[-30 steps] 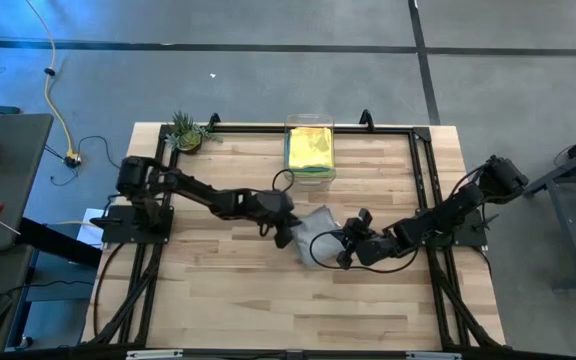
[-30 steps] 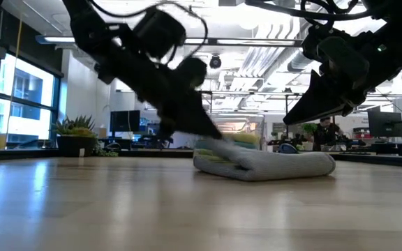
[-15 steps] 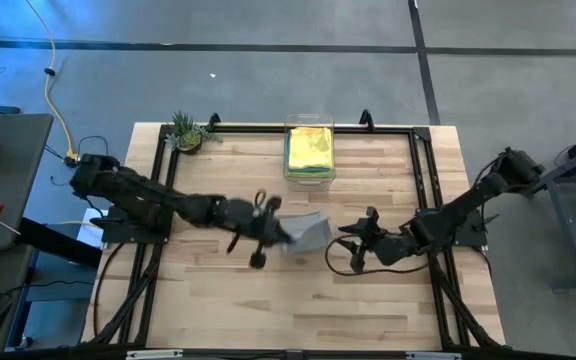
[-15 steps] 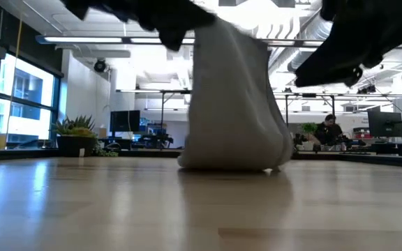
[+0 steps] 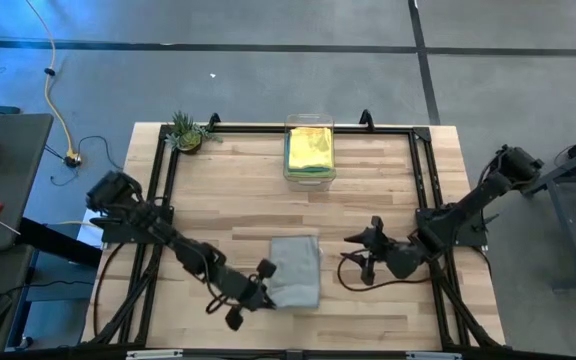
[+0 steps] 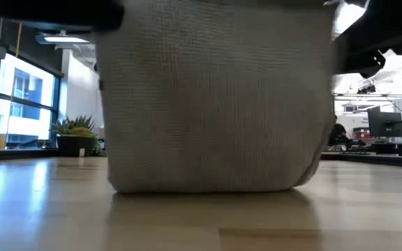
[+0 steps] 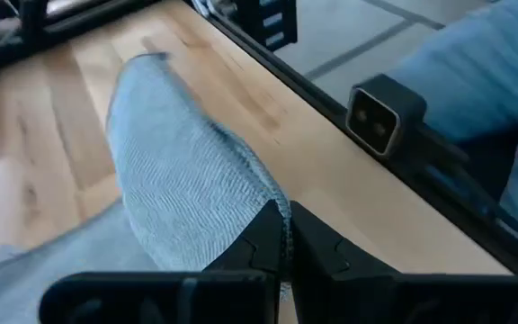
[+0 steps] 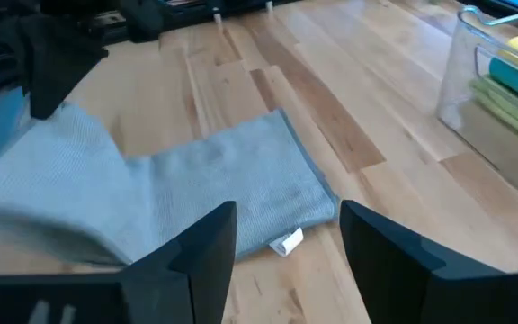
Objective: Fold microfiber towels
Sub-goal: Fold the gray microfiber cloth
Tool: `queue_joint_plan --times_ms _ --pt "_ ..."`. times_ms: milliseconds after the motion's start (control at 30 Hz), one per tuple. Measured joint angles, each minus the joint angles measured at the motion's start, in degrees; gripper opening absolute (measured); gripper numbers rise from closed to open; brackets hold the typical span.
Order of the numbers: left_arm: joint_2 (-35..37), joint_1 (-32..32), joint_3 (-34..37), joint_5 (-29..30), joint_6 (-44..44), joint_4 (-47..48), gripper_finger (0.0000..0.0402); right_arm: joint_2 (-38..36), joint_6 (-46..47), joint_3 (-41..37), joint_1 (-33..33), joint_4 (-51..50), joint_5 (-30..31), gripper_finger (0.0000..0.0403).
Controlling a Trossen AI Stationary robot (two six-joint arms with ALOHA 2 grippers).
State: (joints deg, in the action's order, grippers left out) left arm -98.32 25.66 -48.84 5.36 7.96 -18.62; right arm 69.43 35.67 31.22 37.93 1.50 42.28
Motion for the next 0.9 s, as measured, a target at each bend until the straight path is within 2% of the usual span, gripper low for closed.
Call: queue_joint_plan --times_ms 100,200,300,433,733,900 --pt "-1.1 2.2 -1.9 3.4 -1.6 0.8 0.0000 0.2 -1.5 0.0 1.0 1.3 -0.4 0.0193" --pt "-0.4 3.6 -3.9 7.7 -1.7 1.1 0.0000 2.1 -5.9 0.0 2.5 6.9 -1.1 0.0193" --pt "2.0 3.8 -6.4 9.3 -2.9 3.1 0.0000 5.6 -11.5 1.0 4.0 13.6 -2.5 0.0193" --pt "4.0 3.6 -8.1 11.3 -4.9 7.2 0.0000 11.5 -16.5 5.8 6.2 15.2 -2.9 0.0200" --pt "4.8 2.9 -9.0 15.1 -8.5 11.1 0.0000 24.5 -16.2 17.4 8.0 15.3 -1.5 0.0272" --pt "4.8 3.0 -9.0 16.2 -8.4 11.1 0.0000 28.0 -15.0 20.4 7.3 15.0 1.2 0.0279"
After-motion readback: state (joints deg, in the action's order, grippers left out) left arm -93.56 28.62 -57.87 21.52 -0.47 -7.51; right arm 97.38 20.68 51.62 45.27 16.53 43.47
